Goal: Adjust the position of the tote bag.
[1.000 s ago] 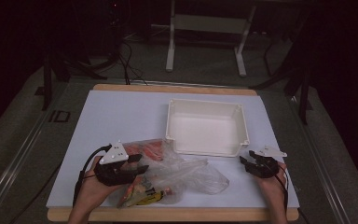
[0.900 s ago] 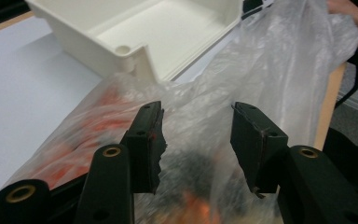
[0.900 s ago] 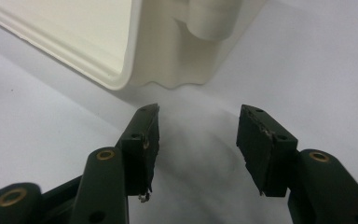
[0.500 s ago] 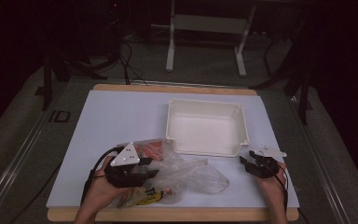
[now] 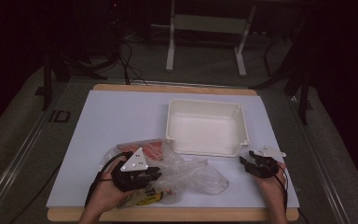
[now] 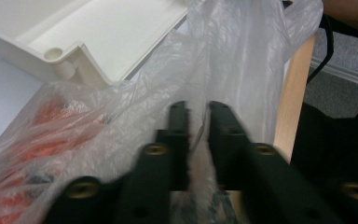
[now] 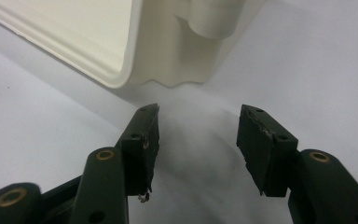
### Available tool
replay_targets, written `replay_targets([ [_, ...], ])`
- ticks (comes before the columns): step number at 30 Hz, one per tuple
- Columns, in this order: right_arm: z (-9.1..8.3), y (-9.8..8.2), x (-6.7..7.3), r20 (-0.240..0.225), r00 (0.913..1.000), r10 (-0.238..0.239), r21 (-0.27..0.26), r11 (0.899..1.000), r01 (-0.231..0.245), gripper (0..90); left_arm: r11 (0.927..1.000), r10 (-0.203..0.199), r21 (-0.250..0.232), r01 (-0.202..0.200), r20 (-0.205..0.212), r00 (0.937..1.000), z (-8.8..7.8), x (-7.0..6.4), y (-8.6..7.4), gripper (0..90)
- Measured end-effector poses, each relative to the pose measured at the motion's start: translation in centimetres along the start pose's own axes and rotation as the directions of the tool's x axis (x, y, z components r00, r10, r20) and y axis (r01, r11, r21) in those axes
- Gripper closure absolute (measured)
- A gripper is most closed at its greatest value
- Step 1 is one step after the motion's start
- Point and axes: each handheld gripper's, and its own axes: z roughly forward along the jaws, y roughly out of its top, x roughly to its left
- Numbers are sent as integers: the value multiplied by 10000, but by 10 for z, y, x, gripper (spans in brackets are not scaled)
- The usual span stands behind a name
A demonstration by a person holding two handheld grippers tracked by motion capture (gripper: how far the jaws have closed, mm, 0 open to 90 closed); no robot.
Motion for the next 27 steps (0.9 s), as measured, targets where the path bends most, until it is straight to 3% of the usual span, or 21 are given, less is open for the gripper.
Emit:
replay_targets([
  [2, 0, 0, 0, 3, 10000, 5, -11, 10000, -5, 485, 10000, -5, -10, 5, -76, 10000, -1, 0, -1, 893],
  [18, -7, -1, 6, 224, 9994, -276, -430, 9987, 285, 499, 9934, -1048, -551, 1007, -784, 9914, -39, 2, -46, 898],
  [23, -8, -2, 7, 196, 9996, -218, -426, 9988, 226, 500, 9908, -1310, -508, 1257, -1193, 9842, -53, 3, -65, 898],
  [27, -9, -2, 9, 140, 9996, -257, -386, 9989, 262, 501, 9863, -1643, -417, 1596, -1610, 9732, -65, 5, -81, 899],
])
